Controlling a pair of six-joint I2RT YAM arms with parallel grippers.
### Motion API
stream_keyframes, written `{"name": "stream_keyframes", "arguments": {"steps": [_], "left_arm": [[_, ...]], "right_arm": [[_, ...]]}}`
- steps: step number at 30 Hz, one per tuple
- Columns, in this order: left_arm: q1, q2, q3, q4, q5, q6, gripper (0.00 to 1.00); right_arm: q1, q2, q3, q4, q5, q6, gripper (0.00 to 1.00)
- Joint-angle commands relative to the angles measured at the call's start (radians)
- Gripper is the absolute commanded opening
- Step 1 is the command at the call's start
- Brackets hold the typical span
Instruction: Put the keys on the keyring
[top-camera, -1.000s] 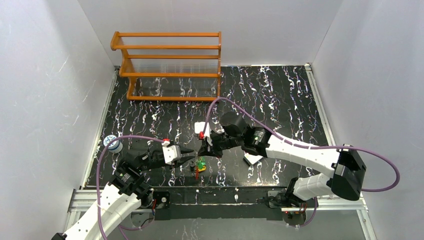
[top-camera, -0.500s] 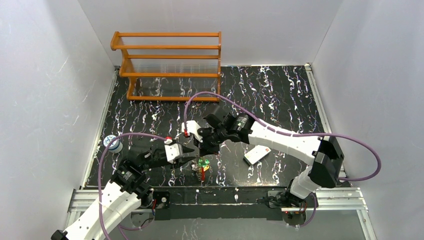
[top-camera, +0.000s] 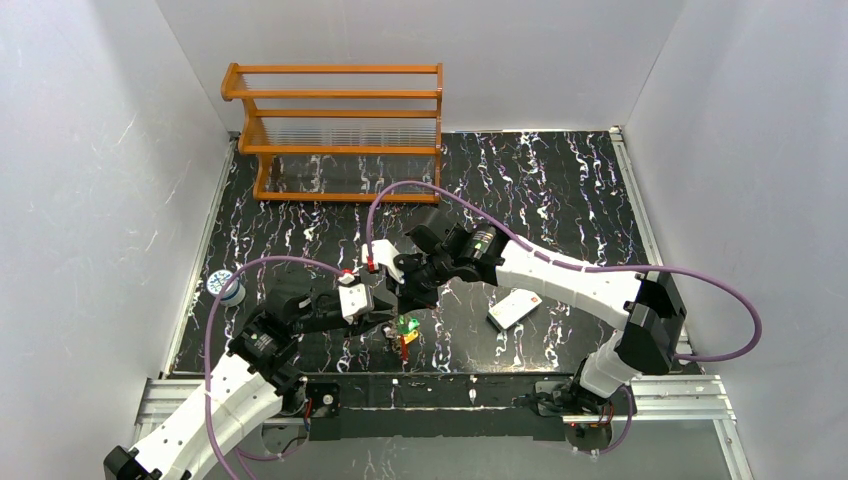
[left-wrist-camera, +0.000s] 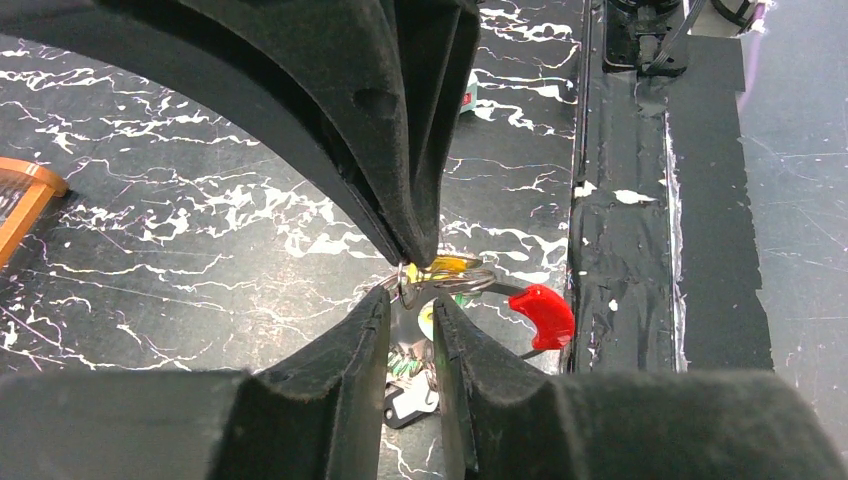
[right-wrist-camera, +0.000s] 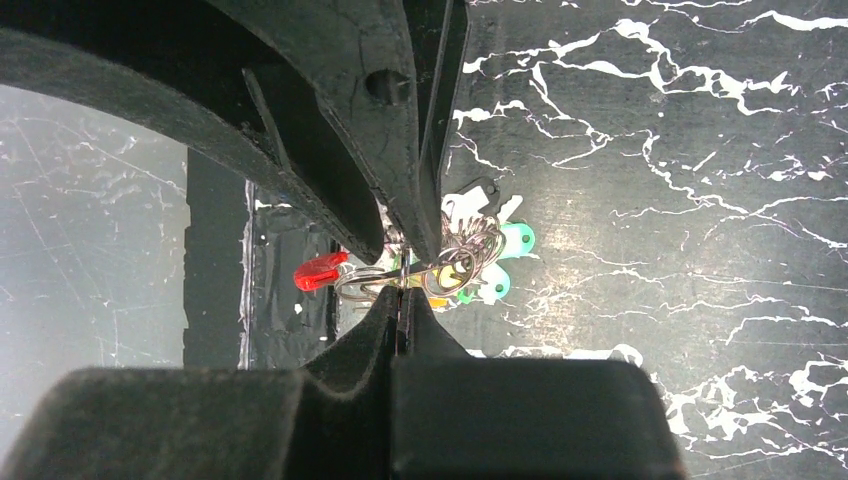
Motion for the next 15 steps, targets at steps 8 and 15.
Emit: {"name": "stream_keyframes", "arguments": {"steps": [8,15], "left_arm": [[-0.002,0.004,0.028,-0.005,0.028,0.017,0.15],[-0.002,0.0,0.028,-0.006,0.026,0.018,0.13]], "right_arm": [[0.008,0.003,0.041,0.041,-0.058,0.023,0.01],[0.009,0.005,0.033,0.057,-0.076,0.03,0.01]]}}
